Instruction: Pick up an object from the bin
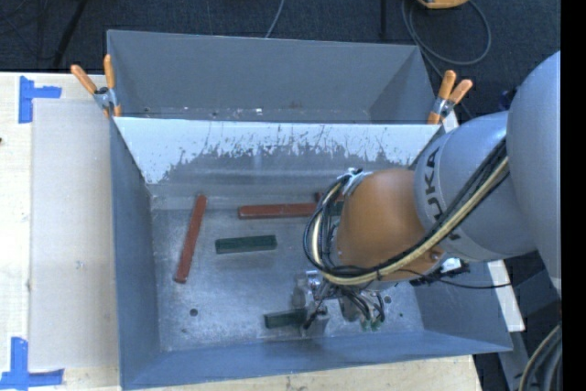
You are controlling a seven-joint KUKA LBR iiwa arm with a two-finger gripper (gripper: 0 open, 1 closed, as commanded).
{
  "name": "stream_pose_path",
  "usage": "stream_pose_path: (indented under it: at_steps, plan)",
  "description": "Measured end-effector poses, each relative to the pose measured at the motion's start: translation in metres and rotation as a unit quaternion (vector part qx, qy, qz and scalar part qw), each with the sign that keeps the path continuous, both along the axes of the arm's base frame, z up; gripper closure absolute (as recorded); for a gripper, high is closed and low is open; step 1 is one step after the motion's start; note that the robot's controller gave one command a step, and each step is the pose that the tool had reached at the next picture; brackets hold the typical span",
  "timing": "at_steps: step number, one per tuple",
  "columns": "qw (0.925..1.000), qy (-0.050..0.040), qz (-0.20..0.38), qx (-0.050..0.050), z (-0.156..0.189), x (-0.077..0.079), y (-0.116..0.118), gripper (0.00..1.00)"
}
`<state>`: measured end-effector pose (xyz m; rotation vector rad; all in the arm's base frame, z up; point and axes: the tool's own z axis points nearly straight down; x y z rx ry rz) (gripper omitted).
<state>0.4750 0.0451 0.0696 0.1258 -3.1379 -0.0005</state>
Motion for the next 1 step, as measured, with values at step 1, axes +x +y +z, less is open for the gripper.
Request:
stream_pose_path:
  at_steps: [1]
  plan:
    - [0.9996,-0.0051,-0.027,0.001,0.1429,0.0275,0.0062,1.0]
